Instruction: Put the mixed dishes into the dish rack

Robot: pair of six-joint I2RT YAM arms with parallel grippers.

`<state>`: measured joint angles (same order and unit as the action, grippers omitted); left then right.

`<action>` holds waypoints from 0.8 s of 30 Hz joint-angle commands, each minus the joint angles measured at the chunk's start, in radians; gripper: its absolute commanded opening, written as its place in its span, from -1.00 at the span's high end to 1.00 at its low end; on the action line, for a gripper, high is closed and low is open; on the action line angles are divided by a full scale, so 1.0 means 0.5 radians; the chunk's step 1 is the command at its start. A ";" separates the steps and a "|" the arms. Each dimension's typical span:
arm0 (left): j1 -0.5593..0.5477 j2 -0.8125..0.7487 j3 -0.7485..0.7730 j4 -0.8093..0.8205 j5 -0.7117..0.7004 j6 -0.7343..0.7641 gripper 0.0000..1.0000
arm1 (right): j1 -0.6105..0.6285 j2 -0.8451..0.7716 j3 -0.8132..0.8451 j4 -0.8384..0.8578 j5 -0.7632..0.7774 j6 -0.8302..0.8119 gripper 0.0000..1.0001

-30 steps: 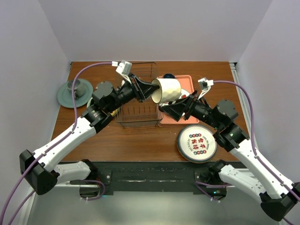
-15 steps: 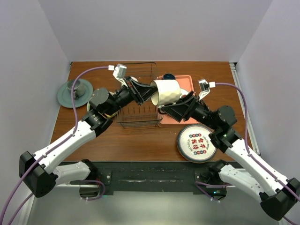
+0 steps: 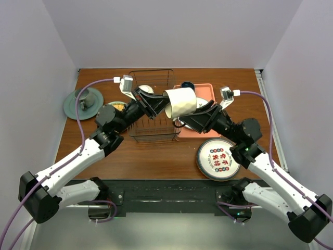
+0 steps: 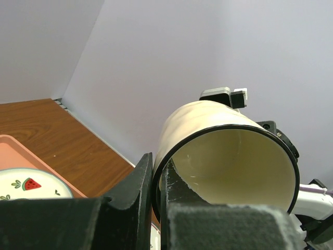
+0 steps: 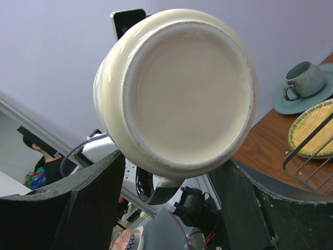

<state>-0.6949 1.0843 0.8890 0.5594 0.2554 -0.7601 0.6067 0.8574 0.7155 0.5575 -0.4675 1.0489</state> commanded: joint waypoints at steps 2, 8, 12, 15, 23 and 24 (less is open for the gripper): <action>-0.003 -0.101 0.032 0.250 -0.127 0.041 1.00 | 0.001 0.009 0.029 0.066 -0.062 0.007 -0.51; -0.003 -0.098 0.044 0.265 -0.161 0.078 1.00 | 0.001 0.031 0.048 0.057 -0.096 0.001 -0.79; -0.003 -0.070 0.063 0.307 -0.143 0.075 1.00 | 0.004 0.034 0.079 -0.047 -0.078 -0.054 -0.82; -0.003 -0.024 0.054 0.360 -0.103 0.026 1.00 | 0.005 0.058 0.091 0.017 -0.117 -0.030 -0.81; -0.003 0.040 0.075 0.351 -0.060 -0.014 1.00 | 0.004 0.129 0.109 0.164 -0.176 -0.018 -0.66; -0.003 0.046 0.066 0.354 -0.060 -0.017 1.00 | 0.005 0.153 0.112 0.176 -0.179 -0.006 -0.62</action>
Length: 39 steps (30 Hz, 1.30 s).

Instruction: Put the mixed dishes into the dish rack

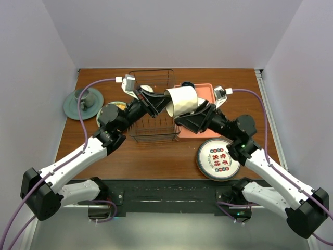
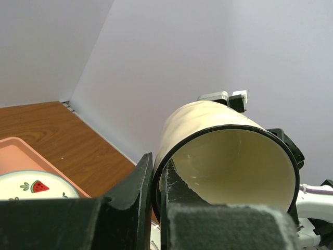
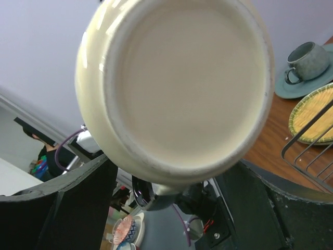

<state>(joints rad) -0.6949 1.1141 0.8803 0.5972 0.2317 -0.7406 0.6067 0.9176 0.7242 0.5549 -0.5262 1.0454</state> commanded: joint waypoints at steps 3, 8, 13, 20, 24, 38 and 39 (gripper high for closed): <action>-0.006 -0.004 0.071 0.278 -0.016 -0.065 1.00 | 0.004 0.067 0.098 0.264 -0.076 0.041 -0.47; -0.006 0.017 0.068 0.269 -0.006 -0.080 1.00 | 0.001 0.104 0.089 0.323 -0.086 0.075 0.14; -0.003 0.005 0.062 0.196 -0.025 -0.065 1.00 | 0.005 0.079 0.104 0.225 -0.040 0.032 1.00; -0.003 -0.099 0.031 -0.022 -0.126 -0.010 -0.25 | 0.004 0.073 0.171 0.099 0.015 -0.026 1.00; -0.003 -0.212 0.025 -0.270 -0.294 0.058 -0.78 | 0.001 0.082 0.269 -0.029 0.061 -0.096 1.00; -0.003 -0.504 0.148 -2.071 -1.466 0.174 -1.00 | 0.011 0.484 0.800 -0.775 0.503 -0.688 1.00; -0.003 -0.507 0.145 -2.114 -1.521 0.186 -1.00 | 0.014 0.548 0.834 -0.775 0.522 -0.725 1.00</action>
<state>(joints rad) -0.6968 0.8635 0.9237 -0.2081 -0.3229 -0.6872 0.6086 1.1099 1.0191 0.1837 -0.3542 0.8307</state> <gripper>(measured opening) 0.997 0.181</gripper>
